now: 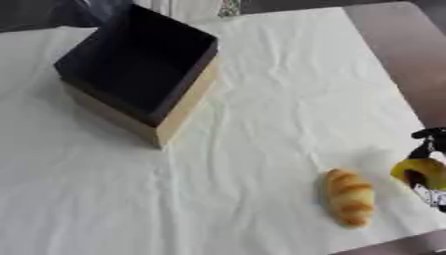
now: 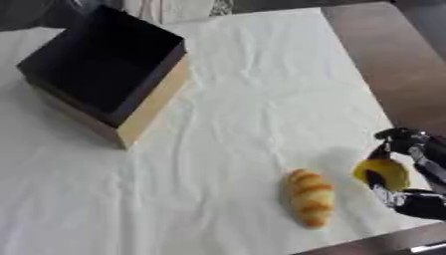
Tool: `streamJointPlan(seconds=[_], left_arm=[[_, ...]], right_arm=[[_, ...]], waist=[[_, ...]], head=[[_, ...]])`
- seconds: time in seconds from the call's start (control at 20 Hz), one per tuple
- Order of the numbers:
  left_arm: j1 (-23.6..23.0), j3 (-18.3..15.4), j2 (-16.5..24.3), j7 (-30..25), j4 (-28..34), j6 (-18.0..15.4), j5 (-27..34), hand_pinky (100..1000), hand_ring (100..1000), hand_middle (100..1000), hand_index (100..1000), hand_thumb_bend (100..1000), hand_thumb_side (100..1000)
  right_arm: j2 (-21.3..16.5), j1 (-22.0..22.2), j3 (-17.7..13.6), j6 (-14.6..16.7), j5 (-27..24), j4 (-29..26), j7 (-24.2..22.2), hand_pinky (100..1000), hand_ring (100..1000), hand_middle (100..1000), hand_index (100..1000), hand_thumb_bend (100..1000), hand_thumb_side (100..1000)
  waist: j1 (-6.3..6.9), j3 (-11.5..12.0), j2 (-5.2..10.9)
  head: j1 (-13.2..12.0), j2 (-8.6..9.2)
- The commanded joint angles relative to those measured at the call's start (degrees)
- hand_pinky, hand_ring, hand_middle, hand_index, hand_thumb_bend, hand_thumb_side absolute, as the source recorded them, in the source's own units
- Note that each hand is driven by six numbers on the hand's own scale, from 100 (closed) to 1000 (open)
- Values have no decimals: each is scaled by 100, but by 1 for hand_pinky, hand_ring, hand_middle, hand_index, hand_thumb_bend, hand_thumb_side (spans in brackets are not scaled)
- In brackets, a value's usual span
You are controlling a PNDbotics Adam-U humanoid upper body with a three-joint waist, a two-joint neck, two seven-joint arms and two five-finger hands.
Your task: Pick up objects on the table and place them in the box.
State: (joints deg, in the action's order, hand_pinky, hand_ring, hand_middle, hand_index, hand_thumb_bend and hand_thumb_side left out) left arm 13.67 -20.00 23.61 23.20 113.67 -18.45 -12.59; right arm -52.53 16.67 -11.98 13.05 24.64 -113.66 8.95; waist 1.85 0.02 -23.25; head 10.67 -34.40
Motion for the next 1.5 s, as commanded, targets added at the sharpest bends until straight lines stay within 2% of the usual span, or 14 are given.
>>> streamJointPlan(seconds=[0.05, 0.25, 0.5, 0.75, 0.9, 1.0, 1.1, 1.25, 1.4, 1.5], left_arm=[[45, -55, 89, -16, 92, -3, 33, 808, 763, 705, 929, 184, 576], [43, -49, 105, -13, 92, -4, 37, 809, 763, 705, 929, 182, 578], [65, -24, 122, -35, 92, -2, 57, 809, 762, 705, 929, 179, 579], [122, 20, 137, -73, 92, -3, 101, 809, 762, 706, 929, 185, 576], [227, 101, 177, -126, 92, -20, 151, 810, 763, 707, 928, 194, 566], [304, 180, 204, -180, 92, -37, 202, 810, 764, 707, 928, 197, 563], [366, 259, 223, -246, 92, -56, 255, 810, 764, 708, 928, 199, 561], [434, 356, 238, -353, 92, -81, 335, 810, 764, 708, 928, 198, 560], [506, 423, 240, -438, 92, -100, 404, 810, 764, 708, 927, 198, 561], [567, 456, 237, -483, 92, -109, 446, 810, 764, 708, 928, 199, 561]], right_arm=[[-252, -101, -145, 165, 91, -93, 476, 765, 797, 430, 524, 100, 172], [-456, -350, -196, 538, 202, -93, 1032, 756, 774, 432, 522, 100, 150], [-909, -893, -37, 893, -80, -93, 1150, 752, 768, 436, 524, 100, 135], [-1410, -1786, 326, 1078, -788, -93, 800, 756, 771, 435, 526, 100, 114], [-1648, -2658, 704, 1056, -1432, -93, 371, 760, 771, 433, 525, 100, 101], [-1678, -3362, 1016, 930, -1883, -93, -27, 763, 772, 431, 525, 100, 100], [-1577, -4056, 1308, 743, -2269, -92, -440, 766, 774, 431, 527, 100, 100], [-1129, -5219, 1735, 420, -2724, 95, -1076, 768, 775, 432, 528, 100, 100], [-501, -6233, 2125, 230, -2819, 716, -1609, 774, 779, 429, 527, 100, 100], [-86, -6723, 2306, 219, -2753, 1260, -1834, 780, 782, 426, 527, 100, 100]], waist=[[-34, 14, 111], [-74, 59, 139], [-145, 150, 175], [-237, 298, 233], [-285, 432, 295], [-312, 541, 340], [-333, 650, 377], [-363, 790, 413], [-410, 928, 412], [-455, 1029, 393]], head=[[8, 56], [25, 40], [46, 36], [38, 40], [128, 23], [267, -7], [409, -36], [560, -75], [684, -94], [777, -97]])
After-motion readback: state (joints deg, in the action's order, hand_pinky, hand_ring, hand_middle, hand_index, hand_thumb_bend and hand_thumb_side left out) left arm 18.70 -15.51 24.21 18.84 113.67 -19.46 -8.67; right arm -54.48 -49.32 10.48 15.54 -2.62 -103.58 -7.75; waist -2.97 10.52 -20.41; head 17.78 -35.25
